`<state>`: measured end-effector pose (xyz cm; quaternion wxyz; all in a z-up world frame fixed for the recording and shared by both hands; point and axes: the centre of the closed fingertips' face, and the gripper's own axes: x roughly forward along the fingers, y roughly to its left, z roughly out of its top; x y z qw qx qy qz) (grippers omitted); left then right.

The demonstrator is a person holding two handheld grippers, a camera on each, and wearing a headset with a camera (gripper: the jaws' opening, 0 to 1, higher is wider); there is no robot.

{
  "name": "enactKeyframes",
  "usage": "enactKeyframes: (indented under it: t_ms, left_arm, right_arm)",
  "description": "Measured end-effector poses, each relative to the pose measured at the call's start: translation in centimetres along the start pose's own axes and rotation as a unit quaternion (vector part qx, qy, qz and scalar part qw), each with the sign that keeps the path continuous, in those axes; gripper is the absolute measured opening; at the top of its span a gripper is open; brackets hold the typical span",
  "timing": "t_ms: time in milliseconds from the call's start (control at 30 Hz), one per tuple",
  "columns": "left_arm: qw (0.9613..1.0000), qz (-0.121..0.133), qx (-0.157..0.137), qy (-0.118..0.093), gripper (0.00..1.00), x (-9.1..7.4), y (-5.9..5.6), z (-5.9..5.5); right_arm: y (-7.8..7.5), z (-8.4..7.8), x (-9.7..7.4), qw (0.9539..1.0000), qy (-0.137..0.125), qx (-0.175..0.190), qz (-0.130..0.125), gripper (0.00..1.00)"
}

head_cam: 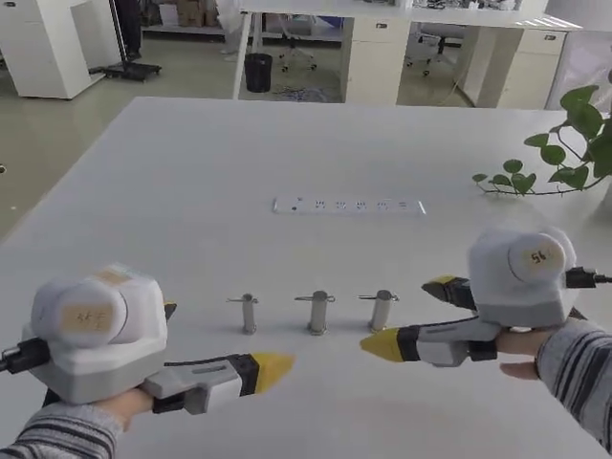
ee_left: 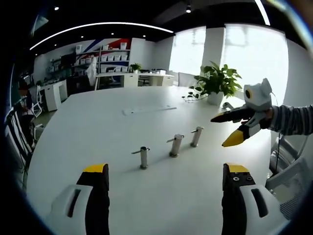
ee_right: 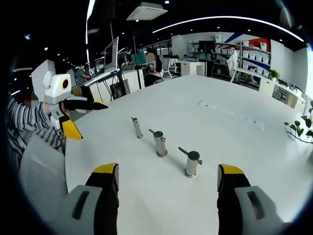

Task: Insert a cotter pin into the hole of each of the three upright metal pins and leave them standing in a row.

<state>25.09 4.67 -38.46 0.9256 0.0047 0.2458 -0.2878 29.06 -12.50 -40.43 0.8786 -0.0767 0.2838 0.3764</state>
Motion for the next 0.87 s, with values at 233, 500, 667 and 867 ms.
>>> enactKeyframes:
  t_ms: [233, 500, 667, 867]
  left_arm:
    - [1.0, 0.006, 0.003, -0.001, 0.95, -0.2, 0.3, 0.0]
    - [0.9999, 0.012, 0.0, -0.002, 0.95, -0.9, 0.0, 0.0]
    - [1.0, 0.01, 0.001, -0.002, 0.94, -0.9, 0.0, -0.1]
    - [1.0, 0.009, 0.002, -0.001, 0.94, -0.8, 0.0, 0.0]
  right_arm:
    - [0.1, -0.4, -0.4, 0.9994, -0.014, 0.022, -0.021, 0.82]
    - [0.5, -1.0, -0.6, 0.9982, -0.023, 0.046, -0.032, 0.82]
    - [0.5, -1.0, -0.7, 0.9975, -0.03, 0.054, -0.036, 0.81]
    - [0.9, -1.2, -0.7, 0.9978, -0.027, 0.048, -0.036, 0.8]
